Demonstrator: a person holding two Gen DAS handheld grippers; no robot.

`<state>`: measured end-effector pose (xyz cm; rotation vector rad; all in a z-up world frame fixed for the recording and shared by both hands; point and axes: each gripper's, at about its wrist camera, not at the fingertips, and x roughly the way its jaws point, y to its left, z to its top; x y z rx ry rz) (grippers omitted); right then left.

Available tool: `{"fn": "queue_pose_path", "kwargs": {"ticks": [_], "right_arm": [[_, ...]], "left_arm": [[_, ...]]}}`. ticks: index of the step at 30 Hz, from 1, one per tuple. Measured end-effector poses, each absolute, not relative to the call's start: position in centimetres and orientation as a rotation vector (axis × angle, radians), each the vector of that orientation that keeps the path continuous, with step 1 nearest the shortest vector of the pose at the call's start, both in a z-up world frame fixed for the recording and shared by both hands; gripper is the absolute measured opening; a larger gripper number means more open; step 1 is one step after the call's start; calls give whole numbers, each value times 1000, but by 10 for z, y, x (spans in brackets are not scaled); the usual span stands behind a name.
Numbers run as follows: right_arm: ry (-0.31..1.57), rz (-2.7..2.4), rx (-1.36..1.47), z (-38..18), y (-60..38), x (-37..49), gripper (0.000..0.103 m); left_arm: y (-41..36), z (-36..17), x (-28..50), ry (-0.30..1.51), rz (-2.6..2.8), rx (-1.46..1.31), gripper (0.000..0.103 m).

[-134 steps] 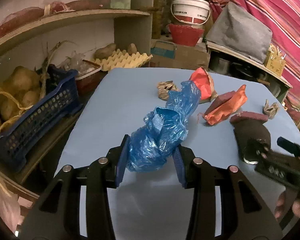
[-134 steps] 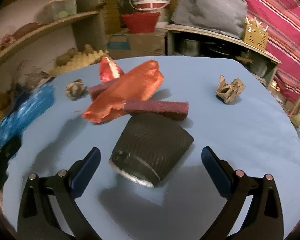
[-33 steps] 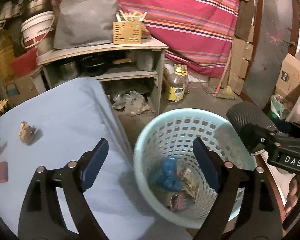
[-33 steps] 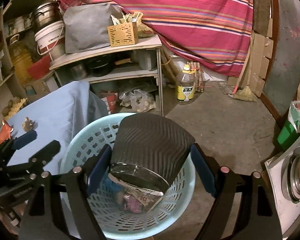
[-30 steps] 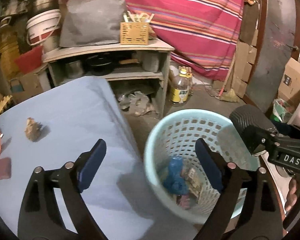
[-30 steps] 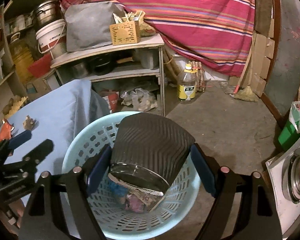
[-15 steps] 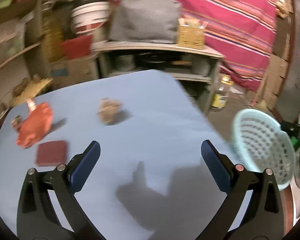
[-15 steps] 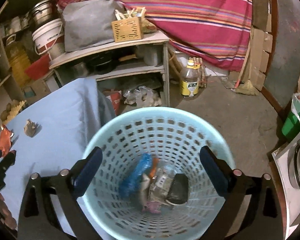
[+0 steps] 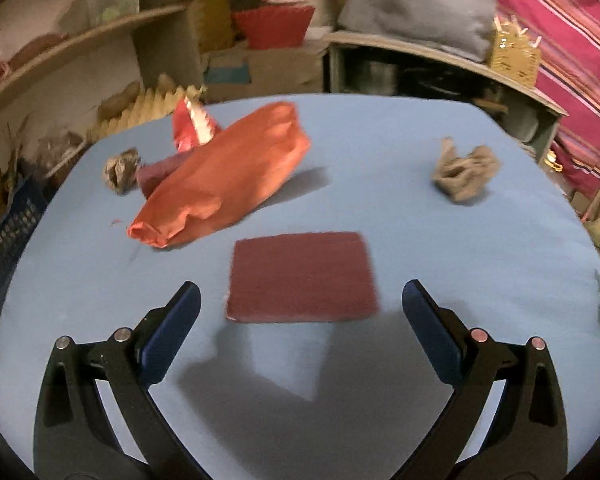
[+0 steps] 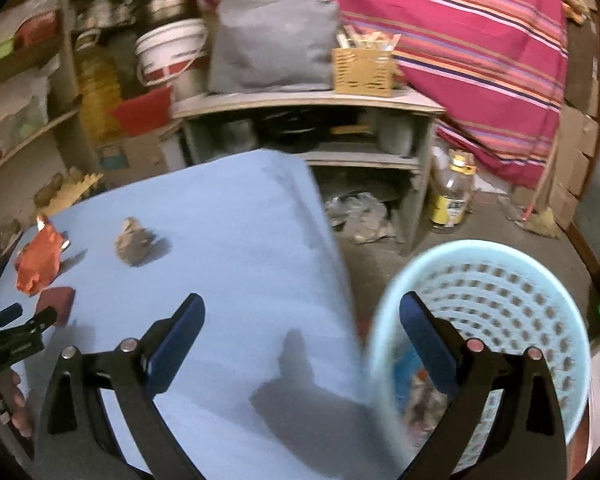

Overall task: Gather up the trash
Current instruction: 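Move both tools back over the table toward the remaining trash, then grasp the maroon scouring pad with the left tool while the right tool grasps the crumpled brown paper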

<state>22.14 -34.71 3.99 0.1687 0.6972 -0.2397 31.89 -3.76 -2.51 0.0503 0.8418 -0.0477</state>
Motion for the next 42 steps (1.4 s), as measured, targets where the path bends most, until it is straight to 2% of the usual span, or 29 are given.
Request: {"fn": "queue_pose_path", "kwargs": {"ticks": [6, 11, 28, 29, 30, 33, 34, 42], "right_arm": [[729, -196, 132, 33, -306, 256, 96], [754, -155, 115, 28, -274, 285, 96], [849, -125, -6, 0, -188, 384, 94], [851, -128, -11, -1, -188, 387, 87], [862, -127, -23, -3, -188, 389, 71], [894, -87, -20, -8, -187, 389, 44], [888, -78, -19, -8, -187, 388, 41], [830, -26, -17, 12, -211, 354, 41]], "left_arm": [[-21, -39, 345, 944, -88, -32, 96], [-27, -41, 347, 942, -141, 10, 85], [13, -7, 338, 793, -113, 18, 84], [15, -6, 339, 790, -109, 15, 84], [18, -6, 342, 795, -108, 3, 84], [22, -8, 347, 808, -109, -13, 84], [21, -8, 347, 807, -106, -6, 84], [10, -3, 334, 768, -108, 23, 84]]}}
